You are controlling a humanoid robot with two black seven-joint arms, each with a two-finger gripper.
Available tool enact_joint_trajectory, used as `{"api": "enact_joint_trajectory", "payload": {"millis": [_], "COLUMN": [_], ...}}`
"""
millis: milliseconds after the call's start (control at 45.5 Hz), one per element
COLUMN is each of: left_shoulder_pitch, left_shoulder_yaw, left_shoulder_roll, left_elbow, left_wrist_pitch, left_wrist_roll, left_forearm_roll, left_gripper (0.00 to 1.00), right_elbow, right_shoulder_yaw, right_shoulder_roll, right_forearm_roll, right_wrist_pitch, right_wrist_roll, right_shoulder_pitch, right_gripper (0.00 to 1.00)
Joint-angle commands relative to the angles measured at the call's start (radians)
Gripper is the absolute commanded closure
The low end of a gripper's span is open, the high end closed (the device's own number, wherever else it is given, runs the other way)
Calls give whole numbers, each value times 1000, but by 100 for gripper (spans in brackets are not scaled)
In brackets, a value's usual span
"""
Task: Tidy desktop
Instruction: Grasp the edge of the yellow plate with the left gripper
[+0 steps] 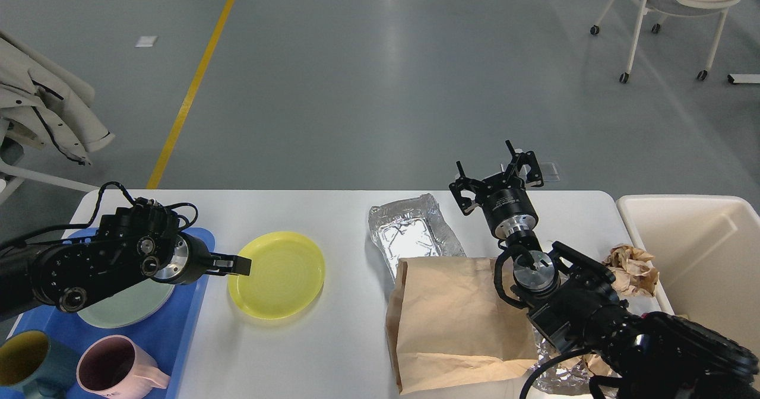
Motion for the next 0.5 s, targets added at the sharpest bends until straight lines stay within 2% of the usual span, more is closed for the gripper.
{"api": "enact_joint_trajectory", "payload": {"millis": [0,241,483], "left_shoulder_pitch": [21,47,63], "left_shoulder_yaw": [0,0,3], "left_shoulder_roll": [-34,-97,-133], "left_elbow": [50,112,159], "left_wrist_pitch": [16,59,67], "left_wrist_roll": [3,9,9], "left_forearm_roll": [-1,0,0], "left_gripper": [12,24,31], "right_elbow": [0,0,2], "right_shoulder_yaw": [-1,-1,0], "right_shoulder_roll": [0,0,0], "right_forearm_roll": [0,0,0], "right_wrist_pitch": [0,0,-1], "right_wrist_roll": [0,0,0], "right_shoulder_pitch": [0,0,0], "right_gripper": [0,0,0]}}
